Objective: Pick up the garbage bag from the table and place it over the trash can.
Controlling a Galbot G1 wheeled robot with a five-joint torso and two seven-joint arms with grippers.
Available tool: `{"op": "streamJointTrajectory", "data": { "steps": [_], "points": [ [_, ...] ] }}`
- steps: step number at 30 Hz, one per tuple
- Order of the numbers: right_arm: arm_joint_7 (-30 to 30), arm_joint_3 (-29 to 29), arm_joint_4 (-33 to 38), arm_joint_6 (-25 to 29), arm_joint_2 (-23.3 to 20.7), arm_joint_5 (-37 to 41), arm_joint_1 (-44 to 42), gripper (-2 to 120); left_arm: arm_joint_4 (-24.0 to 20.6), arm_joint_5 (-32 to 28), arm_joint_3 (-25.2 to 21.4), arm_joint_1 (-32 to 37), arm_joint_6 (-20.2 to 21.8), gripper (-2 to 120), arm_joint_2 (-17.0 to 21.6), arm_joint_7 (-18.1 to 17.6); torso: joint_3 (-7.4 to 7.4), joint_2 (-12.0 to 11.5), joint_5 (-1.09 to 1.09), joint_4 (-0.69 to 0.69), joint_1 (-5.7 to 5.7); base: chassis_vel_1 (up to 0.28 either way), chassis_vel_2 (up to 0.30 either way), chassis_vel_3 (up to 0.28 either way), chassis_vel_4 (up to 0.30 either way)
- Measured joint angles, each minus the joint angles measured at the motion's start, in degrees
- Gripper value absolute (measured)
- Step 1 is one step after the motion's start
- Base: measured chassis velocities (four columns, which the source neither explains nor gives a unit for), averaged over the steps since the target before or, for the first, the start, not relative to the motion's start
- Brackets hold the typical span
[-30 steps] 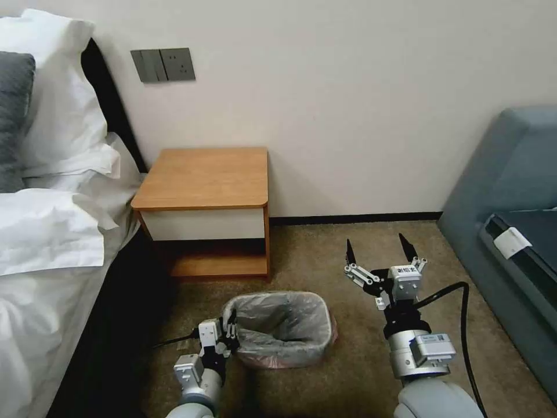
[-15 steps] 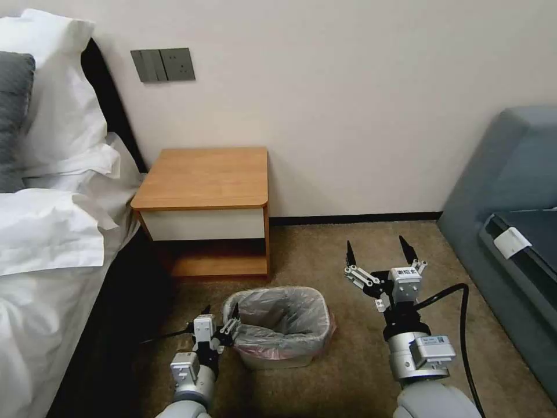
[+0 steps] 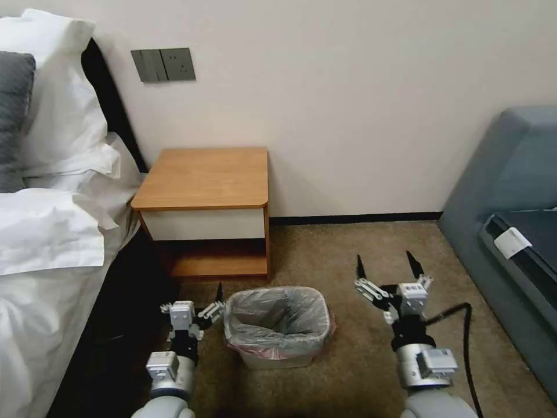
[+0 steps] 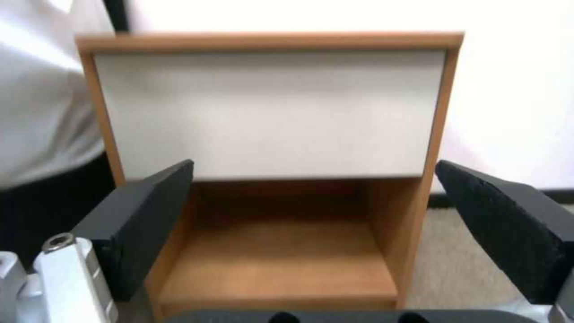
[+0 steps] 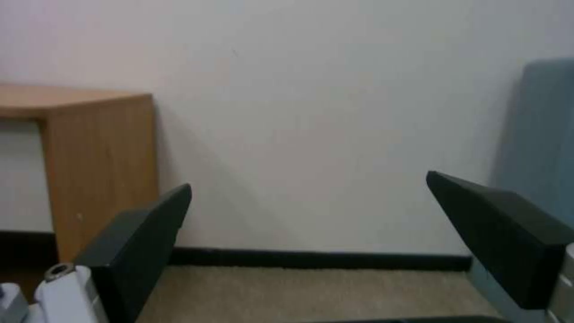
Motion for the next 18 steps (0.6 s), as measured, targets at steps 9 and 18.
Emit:
{"op": "streamJointTrajectory", "data": {
  "steps": [9, 18],
  "points": [
    [-8.69, 11.13, -3.81, 7.67, 3.72, 5.99, -6.03, 100, -3.66, -1.3, -1.43, 4.34, -3.76, 100, 0.73, 2.03, -0.01, 0.0, 0.01, 0.0, 0.0, 0.0, 0.0, 0.0, 0.0],
    [-13.27, 14.14, -4.4, 10.96, 3.81, 13.88, -8.96, 100, -5.62, 0.16, -1.75, 10.78, -7.35, 100, -2.37, 1.79, -0.01, 0.0, 0.01, 0.01, 0.0, 0.0, 0.0, 0.0, 0.0]
  ]
}}
